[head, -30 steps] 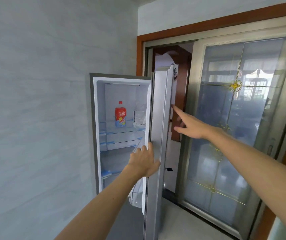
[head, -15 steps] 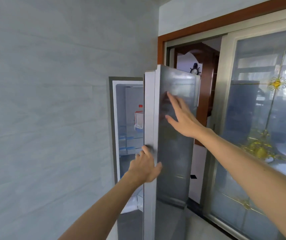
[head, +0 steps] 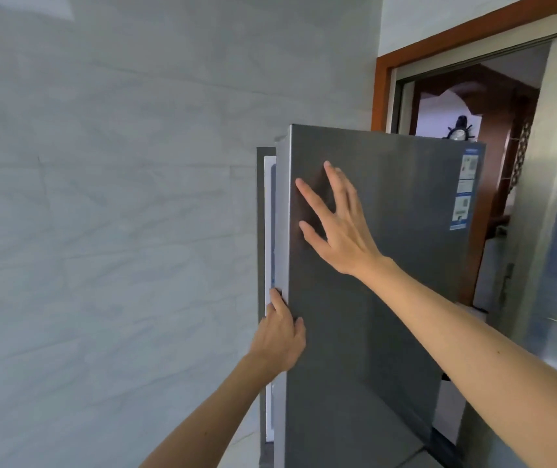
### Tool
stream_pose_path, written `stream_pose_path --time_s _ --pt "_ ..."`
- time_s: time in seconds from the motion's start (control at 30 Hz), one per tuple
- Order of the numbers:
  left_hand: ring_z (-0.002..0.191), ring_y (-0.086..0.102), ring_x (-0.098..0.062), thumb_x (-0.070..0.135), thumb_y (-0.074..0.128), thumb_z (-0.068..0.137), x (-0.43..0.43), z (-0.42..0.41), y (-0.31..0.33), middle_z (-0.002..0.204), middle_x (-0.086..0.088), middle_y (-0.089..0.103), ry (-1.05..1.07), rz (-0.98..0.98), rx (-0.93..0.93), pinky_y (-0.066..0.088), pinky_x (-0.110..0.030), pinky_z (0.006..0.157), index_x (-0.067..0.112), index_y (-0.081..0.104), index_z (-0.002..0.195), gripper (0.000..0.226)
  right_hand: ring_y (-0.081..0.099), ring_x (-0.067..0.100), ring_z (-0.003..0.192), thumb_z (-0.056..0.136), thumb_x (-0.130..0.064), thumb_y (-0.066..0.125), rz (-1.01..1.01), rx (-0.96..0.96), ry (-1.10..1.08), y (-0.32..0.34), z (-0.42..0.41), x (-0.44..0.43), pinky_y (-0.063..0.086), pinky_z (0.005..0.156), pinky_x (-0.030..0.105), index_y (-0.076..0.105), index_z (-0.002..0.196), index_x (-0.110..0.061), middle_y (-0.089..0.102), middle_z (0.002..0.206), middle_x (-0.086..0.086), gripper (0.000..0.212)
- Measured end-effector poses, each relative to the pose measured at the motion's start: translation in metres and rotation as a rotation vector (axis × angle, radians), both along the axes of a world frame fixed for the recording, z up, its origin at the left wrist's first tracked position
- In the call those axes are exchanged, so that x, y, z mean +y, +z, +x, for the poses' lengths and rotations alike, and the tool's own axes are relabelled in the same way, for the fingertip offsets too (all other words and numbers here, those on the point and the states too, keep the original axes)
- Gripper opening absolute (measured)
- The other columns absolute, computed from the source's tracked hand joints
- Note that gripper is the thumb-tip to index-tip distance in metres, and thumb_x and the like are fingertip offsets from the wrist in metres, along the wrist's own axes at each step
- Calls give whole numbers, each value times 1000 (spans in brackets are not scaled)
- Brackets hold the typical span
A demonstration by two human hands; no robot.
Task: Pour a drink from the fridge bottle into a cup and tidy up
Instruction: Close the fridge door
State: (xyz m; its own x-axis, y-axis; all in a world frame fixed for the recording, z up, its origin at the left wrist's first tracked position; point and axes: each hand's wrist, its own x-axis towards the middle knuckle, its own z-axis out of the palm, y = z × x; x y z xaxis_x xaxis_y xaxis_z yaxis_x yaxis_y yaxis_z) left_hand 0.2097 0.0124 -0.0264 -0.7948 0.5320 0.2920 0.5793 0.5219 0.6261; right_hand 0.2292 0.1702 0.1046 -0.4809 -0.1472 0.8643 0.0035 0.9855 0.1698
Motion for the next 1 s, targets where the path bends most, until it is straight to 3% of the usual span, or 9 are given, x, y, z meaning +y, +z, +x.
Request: stream_pose_path --time_s 0.23,0.47,0.73,1.0 --pt "124 54 -25 25 45 98 16 -37 -13 148 -7 45 48 171 -76 48 -37 99 15 0 155 73 -4 37 152 99 -36 45 6 69 87 -16 -65 11 0 121 56 21 156 -28 2 164 21 63" --pt "121 58 -31 25 41 103 16 -33 -20 153 1 42 52 214 2 46 -36 96 27 -18 155 79 8 39 151 93 -34 44 -8 225 38 -18 -71 0 8 119 60 26 154 -28 13 161 24 64" --pt "124 58 -21 20 42 103 31 -60 -27 152 11 44 115 386 -57 45 -26 97 36 -6 156 73 13 39 150 93 -36 46 1 263 30 -19 -105 1 12 119 60 32 153 -28 18 160 23 62" --pt "135 48 -12 21 45 103 38 -94 -35 158 17 34 121 451 -26 42 -27 107 42 -2 156 73 14 40 150 89 -39 50 12 248 -17 -20 -134 5 13 118 61 31 154 -28 17 161 23 68"
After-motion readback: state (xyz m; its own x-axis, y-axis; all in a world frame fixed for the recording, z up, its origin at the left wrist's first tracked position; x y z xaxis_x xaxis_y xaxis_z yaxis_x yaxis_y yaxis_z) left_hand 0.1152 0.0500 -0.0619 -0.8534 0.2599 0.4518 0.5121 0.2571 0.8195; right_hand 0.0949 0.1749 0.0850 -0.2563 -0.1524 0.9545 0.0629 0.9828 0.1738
